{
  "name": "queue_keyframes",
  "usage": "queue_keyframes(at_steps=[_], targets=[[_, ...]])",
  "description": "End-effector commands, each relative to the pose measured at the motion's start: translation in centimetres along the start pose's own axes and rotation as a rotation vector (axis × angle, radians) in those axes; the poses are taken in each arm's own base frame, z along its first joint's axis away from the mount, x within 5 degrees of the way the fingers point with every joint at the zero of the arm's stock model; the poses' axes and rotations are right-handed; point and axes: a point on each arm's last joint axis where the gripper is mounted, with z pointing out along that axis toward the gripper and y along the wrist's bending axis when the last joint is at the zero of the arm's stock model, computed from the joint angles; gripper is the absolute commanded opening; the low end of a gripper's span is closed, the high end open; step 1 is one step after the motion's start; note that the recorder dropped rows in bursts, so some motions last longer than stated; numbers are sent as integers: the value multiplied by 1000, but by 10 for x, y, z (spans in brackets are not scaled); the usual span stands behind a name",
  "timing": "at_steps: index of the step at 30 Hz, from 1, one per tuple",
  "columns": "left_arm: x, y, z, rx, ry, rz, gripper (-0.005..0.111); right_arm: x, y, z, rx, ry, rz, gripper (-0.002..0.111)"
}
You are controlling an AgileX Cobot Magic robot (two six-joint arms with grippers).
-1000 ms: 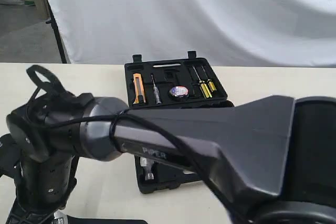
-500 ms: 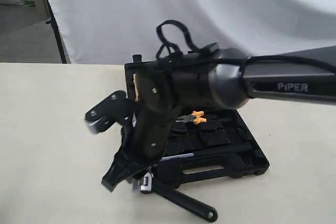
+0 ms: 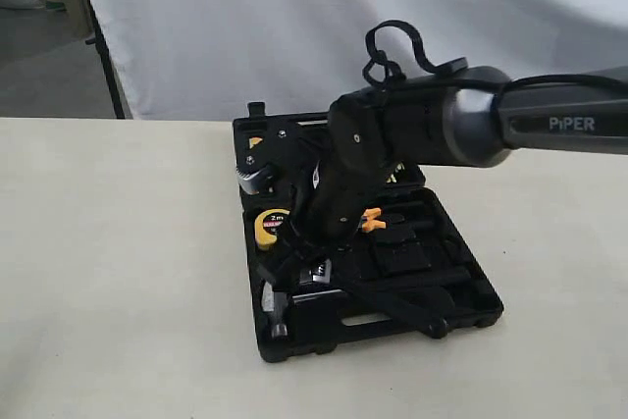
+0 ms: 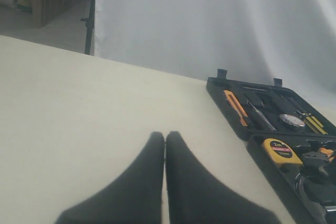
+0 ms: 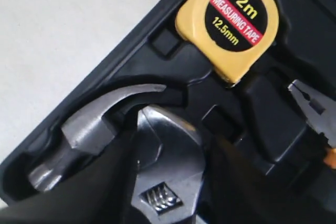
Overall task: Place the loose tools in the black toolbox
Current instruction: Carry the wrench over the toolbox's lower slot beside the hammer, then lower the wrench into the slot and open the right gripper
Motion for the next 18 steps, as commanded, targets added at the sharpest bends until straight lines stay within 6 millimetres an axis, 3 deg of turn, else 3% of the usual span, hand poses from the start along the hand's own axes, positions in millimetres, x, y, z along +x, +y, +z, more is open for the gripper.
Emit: queue_keyframes(at_steps=[1,7,13,18], targets=[[-2,1,0,-21,-20,0,1,-1,-2,12,15,10,-147,0],[-2,1,0,-21,-20,0,1,2,-2,29,20,29,-277,0],[-2,1,0,-21,-20,0,1,-4,-4,31,45,-27,-400,0],[-2,1,0,-21,-20,0,1,-5,-16,30,80,-68,-395,0]])
